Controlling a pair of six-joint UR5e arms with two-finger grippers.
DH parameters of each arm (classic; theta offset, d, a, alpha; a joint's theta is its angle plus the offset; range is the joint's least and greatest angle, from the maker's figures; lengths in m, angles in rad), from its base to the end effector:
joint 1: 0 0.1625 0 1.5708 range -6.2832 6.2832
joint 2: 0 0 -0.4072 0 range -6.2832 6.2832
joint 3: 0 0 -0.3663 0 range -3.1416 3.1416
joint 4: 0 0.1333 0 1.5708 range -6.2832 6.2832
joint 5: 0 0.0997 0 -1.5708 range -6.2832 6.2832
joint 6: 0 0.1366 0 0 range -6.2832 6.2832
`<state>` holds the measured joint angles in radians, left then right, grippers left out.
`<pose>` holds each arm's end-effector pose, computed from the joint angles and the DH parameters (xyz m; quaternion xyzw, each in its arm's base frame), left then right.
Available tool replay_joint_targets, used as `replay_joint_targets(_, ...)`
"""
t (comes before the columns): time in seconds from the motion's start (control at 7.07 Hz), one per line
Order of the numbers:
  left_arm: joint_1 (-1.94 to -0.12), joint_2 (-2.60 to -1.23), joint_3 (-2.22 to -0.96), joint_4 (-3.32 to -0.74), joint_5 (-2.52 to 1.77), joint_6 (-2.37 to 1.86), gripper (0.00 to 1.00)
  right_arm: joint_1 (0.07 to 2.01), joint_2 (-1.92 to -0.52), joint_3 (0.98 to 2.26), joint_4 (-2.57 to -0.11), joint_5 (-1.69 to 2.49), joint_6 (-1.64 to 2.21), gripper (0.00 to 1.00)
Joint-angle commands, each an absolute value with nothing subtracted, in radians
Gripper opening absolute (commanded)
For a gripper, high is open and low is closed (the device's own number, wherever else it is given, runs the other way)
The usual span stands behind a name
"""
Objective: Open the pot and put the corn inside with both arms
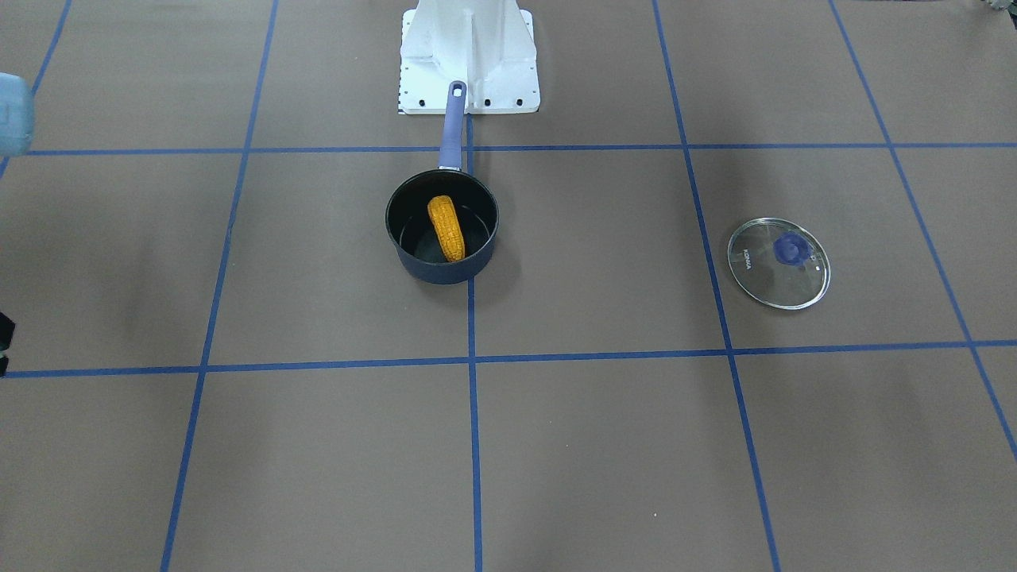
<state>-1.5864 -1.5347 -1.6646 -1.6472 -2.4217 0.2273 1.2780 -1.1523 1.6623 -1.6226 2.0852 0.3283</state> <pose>-0.0378 -0.4613 0.6242 0.1105 0.4014 0.1235 0.9008 -0.1177 -0.6196 0.4183 0.1334 -0.3030 -0.0410 0.9427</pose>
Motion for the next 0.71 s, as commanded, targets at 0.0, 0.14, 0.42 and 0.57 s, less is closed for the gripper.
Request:
replay_joint_targets(0.0,-1.598,-1.520,-1.655,-1.637,-2.424,0.233,0.99,1.405,-1.274,1.663,-1.728,2.141,0.171,1.00)
replay_joint_targets(0.14,-1.597,-1.516,-1.654,-1.635,-2.424,0.227,0.99,1.428,-1.395,1.672,-1.714,2.190,0.129,1.00)
replay_joint_targets(0.42,-1.595,-1.509,-1.654,-1.635,-2.425,0.221,0.99,1.450,-1.500,1.680,-1.681,2.255,0.138,1.00)
replay_joint_targets(0.57,-1.595,-1.509,-1.654,-1.635,-2.425,0.219,0.99,1.451,-1.514,1.684,-1.636,2.273,0.140,1.00)
